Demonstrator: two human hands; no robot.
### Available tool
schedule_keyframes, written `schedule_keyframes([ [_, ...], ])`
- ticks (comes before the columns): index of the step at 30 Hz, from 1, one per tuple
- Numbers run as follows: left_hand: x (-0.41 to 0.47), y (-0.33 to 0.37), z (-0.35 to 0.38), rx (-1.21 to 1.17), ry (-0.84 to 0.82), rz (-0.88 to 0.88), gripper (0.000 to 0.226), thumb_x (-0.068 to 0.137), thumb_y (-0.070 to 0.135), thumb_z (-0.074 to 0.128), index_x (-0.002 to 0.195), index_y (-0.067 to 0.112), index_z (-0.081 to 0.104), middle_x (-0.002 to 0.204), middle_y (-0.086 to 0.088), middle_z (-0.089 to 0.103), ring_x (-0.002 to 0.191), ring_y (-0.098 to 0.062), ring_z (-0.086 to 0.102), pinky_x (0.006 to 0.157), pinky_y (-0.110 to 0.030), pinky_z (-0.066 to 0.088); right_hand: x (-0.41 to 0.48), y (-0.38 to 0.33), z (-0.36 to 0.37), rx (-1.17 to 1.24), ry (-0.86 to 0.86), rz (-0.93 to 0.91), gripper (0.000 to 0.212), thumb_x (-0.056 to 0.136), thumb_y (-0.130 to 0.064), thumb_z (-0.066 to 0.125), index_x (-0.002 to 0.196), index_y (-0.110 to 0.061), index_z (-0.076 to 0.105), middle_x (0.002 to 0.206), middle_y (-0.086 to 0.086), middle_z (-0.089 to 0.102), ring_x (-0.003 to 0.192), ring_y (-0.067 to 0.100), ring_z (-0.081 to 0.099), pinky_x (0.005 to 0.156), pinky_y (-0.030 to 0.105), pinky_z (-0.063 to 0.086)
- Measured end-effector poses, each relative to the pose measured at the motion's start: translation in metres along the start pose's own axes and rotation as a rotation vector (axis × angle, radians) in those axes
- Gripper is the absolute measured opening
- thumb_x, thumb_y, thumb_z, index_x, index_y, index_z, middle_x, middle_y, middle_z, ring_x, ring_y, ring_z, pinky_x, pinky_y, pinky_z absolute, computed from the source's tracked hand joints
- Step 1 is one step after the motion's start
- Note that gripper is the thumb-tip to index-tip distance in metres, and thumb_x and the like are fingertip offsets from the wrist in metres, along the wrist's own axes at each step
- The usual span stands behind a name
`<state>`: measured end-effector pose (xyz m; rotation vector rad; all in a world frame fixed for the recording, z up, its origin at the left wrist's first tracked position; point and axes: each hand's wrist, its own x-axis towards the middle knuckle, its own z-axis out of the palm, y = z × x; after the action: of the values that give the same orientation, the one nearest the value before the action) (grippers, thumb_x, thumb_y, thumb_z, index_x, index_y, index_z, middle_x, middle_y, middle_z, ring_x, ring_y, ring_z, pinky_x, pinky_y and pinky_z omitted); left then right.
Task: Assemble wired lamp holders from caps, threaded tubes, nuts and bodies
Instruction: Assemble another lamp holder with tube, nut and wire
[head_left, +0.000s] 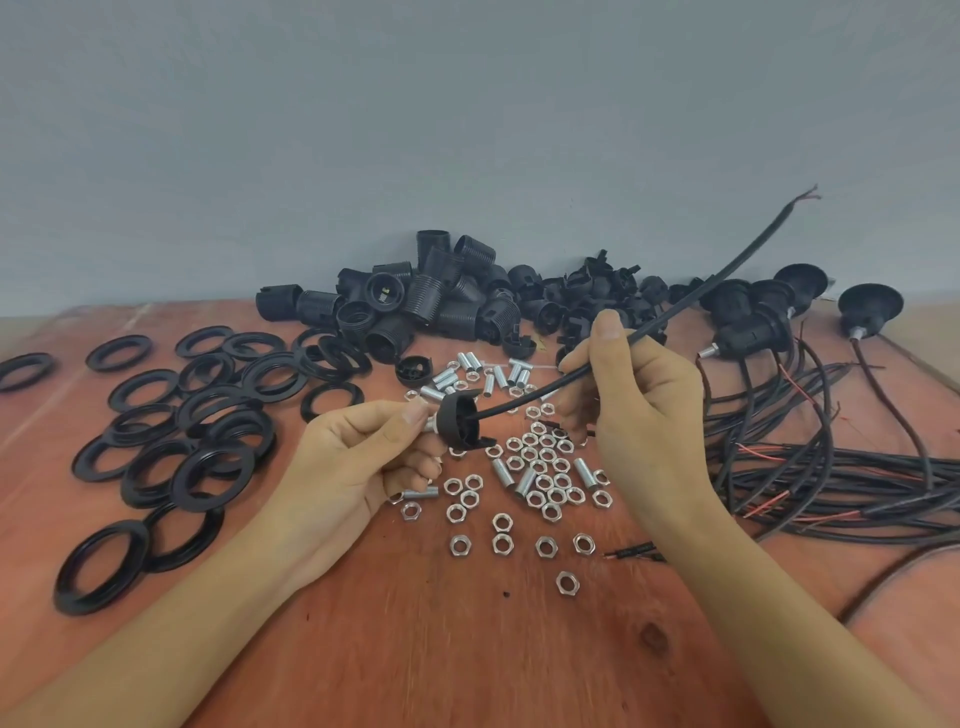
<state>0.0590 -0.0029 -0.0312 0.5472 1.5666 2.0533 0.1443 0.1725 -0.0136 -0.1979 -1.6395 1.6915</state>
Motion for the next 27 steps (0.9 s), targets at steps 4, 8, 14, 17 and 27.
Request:
schedule_keyframes([
  [4, 0.002, 0.000, -0.003, -0.010, 0.017, 0.017, 0.019, 0.076, 0.026, 0.064, 0.068, 0.015, 0.077, 0.064, -0.005, 0.067, 0.053, -0.009, 0.061, 0.049, -0.016, 0.050, -0.003, 0.001, 0.003, -0.035, -0.017, -0.027, 0.041, 0.102, -0.030, 0.045, 0.069, -0.015, 0.064, 0.051, 0.001, 0.061, 0.043, 0.006, 0.054, 0.047, 0.017, 0.045],
  [8, 0.002, -0.003, -0.005, 0.003, -0.020, 0.063, 0.017, 0.064, 0.025, 0.073, 0.074, 0.013, 0.079, 0.068, -0.010, 0.071, 0.054, -0.013, 0.065, 0.050, -0.018, 0.051, -0.002, 0.003, 0.003, -0.085, 0.022, -0.024, 0.040, 0.100, -0.032, 0.049, 0.069, -0.013, 0.065, 0.050, 0.001, 0.062, 0.042, 0.006, 0.054, 0.046, 0.017, 0.045],
  [14, 0.000, -0.008, -0.003, 0.165, -0.079, 0.165, 0.019, 0.065, 0.023, 0.076, 0.083, 0.018, 0.079, 0.080, -0.011, 0.075, 0.067, -0.018, 0.071, 0.057, -0.021, 0.055, -0.006, 0.007, 0.006, -0.021, -0.056, 0.194, 0.043, 0.094, -0.035, 0.060, 0.067, -0.003, 0.068, 0.050, 0.004, 0.064, 0.039, 0.011, 0.053, 0.039, 0.021, 0.044],
  [17, -0.001, -0.010, -0.002, 0.293, -0.095, 0.211, 0.020, 0.068, 0.017, 0.075, 0.087, 0.013, 0.074, 0.073, -0.009, 0.074, 0.062, -0.018, 0.071, 0.056, -0.022, 0.056, -0.015, 0.015, 0.013, -0.221, -0.169, 0.105, 0.048, 0.092, -0.035, 0.063, 0.067, 0.006, 0.067, 0.044, 0.004, 0.051, 0.039, 0.008, 0.040, 0.041, 0.020, 0.032],
  [27, -0.005, -0.011, -0.003, 0.441, -0.154, 0.367, 0.028, 0.077, 0.018, 0.078, 0.103, 0.028, 0.076, 0.075, -0.001, 0.075, 0.059, -0.021, 0.072, 0.053, -0.025, 0.057, 0.008, 0.002, -0.008, 0.189, 0.066, 0.316, 0.032, 0.101, -0.038, 0.048, 0.086, -0.017, 0.068, 0.050, -0.007, 0.038, 0.043, 0.009, 0.026, 0.040, 0.021, 0.021],
])
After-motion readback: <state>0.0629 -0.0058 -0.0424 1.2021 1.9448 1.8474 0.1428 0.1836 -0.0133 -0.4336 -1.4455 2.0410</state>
